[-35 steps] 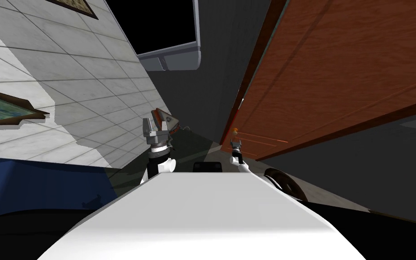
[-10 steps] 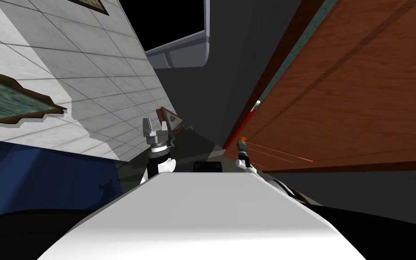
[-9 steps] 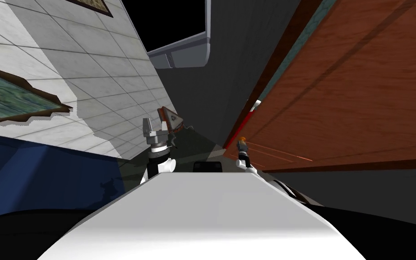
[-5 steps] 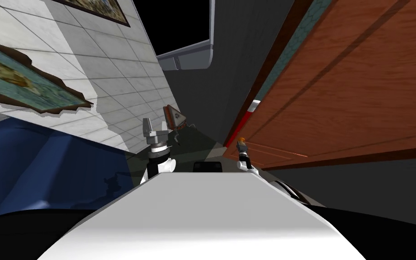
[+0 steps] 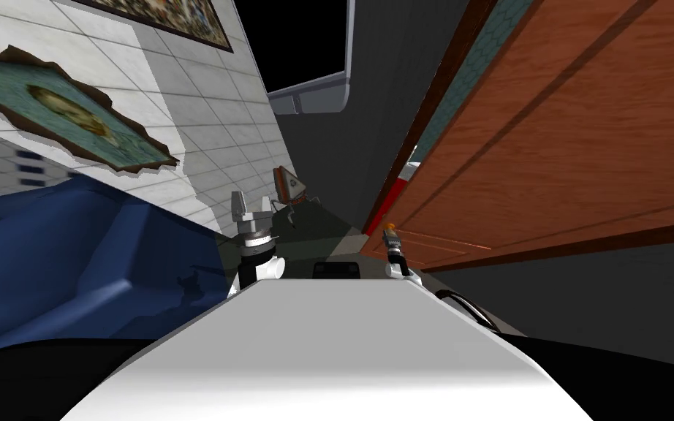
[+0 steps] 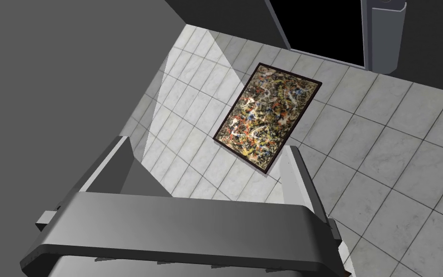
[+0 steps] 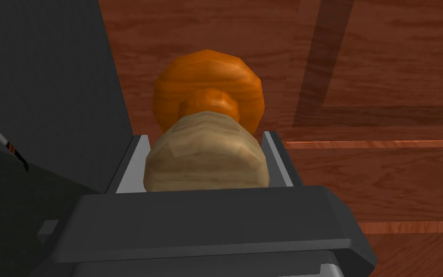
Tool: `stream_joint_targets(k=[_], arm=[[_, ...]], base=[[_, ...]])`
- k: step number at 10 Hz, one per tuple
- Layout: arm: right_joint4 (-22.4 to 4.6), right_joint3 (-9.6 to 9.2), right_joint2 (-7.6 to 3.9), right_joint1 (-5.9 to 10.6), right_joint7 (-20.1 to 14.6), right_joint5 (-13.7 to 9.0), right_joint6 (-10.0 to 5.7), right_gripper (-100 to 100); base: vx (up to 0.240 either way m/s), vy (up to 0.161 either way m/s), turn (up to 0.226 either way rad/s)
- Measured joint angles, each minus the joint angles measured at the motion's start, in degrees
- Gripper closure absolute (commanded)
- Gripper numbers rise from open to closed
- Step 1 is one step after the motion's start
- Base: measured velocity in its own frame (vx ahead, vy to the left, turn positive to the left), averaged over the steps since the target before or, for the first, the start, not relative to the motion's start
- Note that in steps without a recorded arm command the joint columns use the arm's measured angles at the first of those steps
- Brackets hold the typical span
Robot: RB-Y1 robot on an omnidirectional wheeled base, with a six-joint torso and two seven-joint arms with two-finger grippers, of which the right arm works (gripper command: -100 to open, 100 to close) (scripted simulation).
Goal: Pull the door open
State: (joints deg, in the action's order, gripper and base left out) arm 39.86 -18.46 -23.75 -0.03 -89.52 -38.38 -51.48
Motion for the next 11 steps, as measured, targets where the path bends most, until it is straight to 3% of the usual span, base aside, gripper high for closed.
stream_joint_targets(k=[4, 8, 11], arm=[[1.08, -3.05, -2.49, -1.49, -2.97, 1.36, -1.66, 100], [1.31, -5.30, -4.02, -2.71, -5.11, 2.27, -2.82, 100], [1.42, -7.23, -5.58, -3.48, -7.14, 3.05, -5.01, 100]], base=[[-0.240, -0.017, 0.075], [-0.162, -0.047, 0.075], [-0.203, -0.058, 0.103]])
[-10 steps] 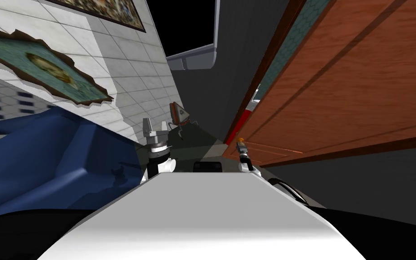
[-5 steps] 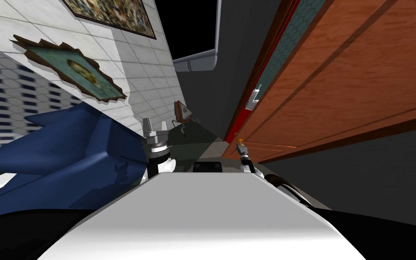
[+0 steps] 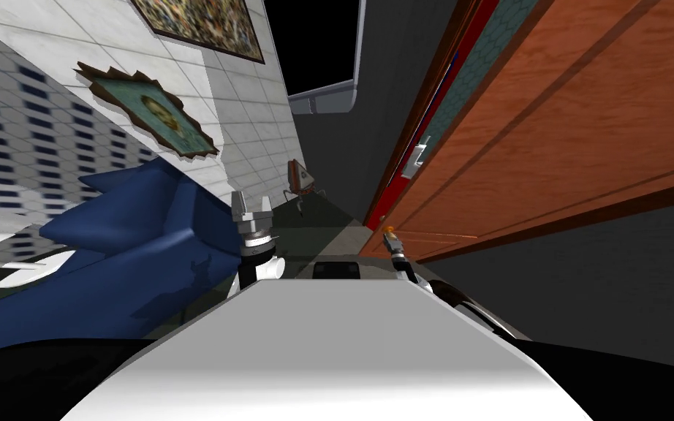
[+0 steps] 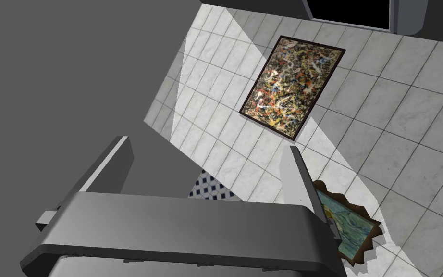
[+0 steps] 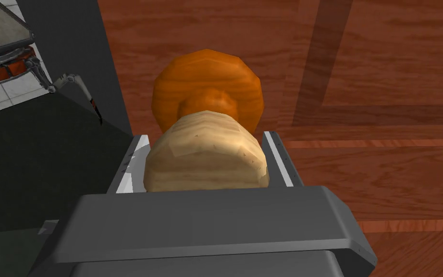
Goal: Pull the door open
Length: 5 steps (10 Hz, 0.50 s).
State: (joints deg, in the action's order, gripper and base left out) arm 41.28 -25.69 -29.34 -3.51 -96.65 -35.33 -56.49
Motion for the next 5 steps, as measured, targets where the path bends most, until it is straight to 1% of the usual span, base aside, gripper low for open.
stream_joint_targets(k=[2, 4, 5], arm=[[0.23, -1.56, -1.25, -1.05, -1.44, 0.63, -1.59, 100], [-0.35, -3.09, -2.25, -1.63, -2.97, 1.28, -3.36, 100], [-0.70, -3.79, -2.62, -1.80, -3.71, 1.58, -4.19, 100]], base=[[-0.205, -0.056, 0.107], [-0.185, -0.057, 0.076], [-0.084, -0.033, 0.024]])
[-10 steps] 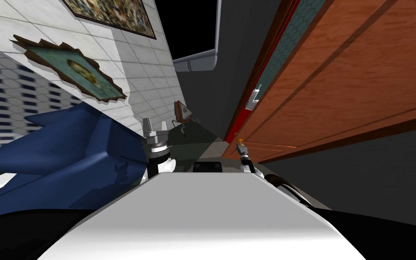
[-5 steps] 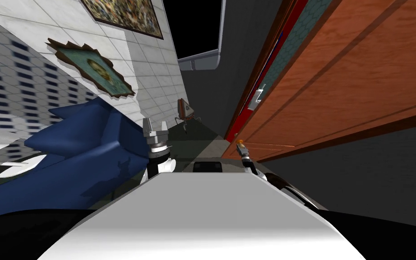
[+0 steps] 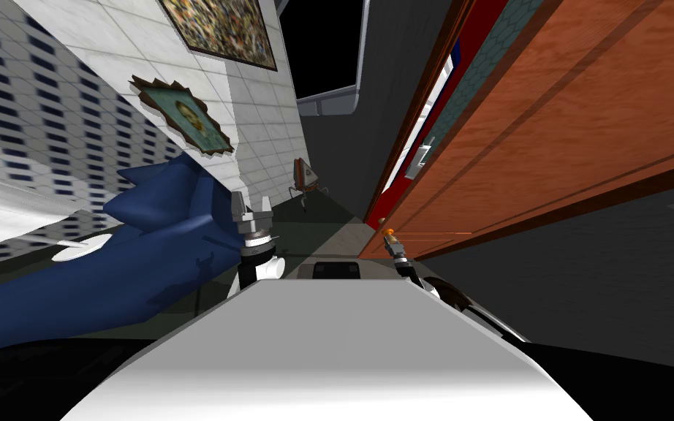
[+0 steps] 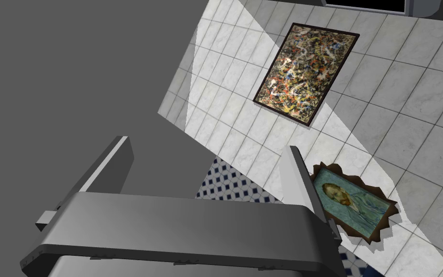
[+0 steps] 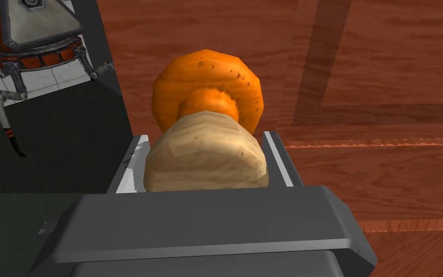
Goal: Pull the door open
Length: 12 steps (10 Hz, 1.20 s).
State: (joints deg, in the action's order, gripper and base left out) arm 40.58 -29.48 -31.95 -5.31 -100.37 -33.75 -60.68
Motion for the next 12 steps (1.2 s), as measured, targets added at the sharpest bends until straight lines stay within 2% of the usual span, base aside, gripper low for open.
stream_joint_targets(k=[1, 4, 8, 11, 12], arm=[[-0.09, -0.23, 0.05, -0.14, -0.15, 0.11, -0.11, 100], [-1.39, -0.97, -0.72, -0.14, -1.39, 0.45, -2.08, 100], [-1.47, -2.56, -1.72, -1.49, -2.76, 1.11, -4.34, 100], [-3.32, -3.61, -2.47, -1.53, -4.33, 1.62, -6.84, 100], [-3.36, -3.77, -2.44, -1.67, -4.41, 1.70, -6.84, 100]], base=[[-0.151, -0.041, 0.146], [-0.192, -0.061, 0.141], [-0.185, -0.080, 0.133], [-0.167, -0.044, 0.096], [-0.148, -0.035, 0.150]])
